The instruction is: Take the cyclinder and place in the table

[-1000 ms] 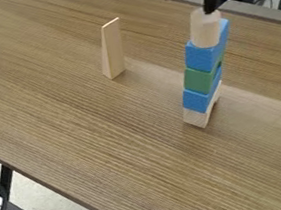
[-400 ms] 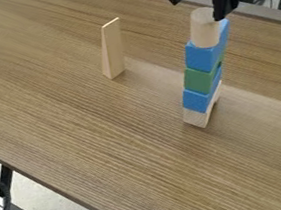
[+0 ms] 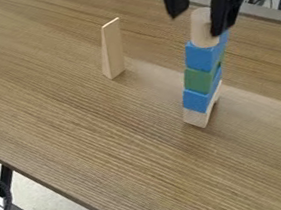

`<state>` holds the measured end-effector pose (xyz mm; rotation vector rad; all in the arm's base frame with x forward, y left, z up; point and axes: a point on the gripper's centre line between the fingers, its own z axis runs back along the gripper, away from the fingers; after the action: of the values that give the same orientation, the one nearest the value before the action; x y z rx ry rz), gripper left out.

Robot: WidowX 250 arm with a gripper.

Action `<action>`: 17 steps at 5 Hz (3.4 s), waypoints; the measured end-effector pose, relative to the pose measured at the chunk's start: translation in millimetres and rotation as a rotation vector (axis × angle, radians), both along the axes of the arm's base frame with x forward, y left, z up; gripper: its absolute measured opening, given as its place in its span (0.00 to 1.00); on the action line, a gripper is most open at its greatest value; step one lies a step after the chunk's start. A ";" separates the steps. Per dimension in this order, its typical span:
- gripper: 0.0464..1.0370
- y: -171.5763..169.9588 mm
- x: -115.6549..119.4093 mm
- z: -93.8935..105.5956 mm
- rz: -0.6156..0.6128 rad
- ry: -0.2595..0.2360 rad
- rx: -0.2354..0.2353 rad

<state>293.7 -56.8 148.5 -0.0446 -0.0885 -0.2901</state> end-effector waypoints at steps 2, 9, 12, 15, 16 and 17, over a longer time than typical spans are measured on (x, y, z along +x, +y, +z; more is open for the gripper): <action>0.52 5.1 0.0 -7.1 0.012 0.018 0.001; 0.52 85.9 68.5 -52.4 -0.017 0.131 0.108; 0.52 102.8 89.5 -89.2 0.015 0.053 0.147; 0.60 106.8 102.0 -121.7 0.005 0.050 0.156; 0.89 106.7 100.3 -122.3 0.021 0.057 0.132; 0.97 106.6 99.1 -122.4 0.015 0.065 0.128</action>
<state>392.8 49.8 26.1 0.0735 -0.0057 -0.2784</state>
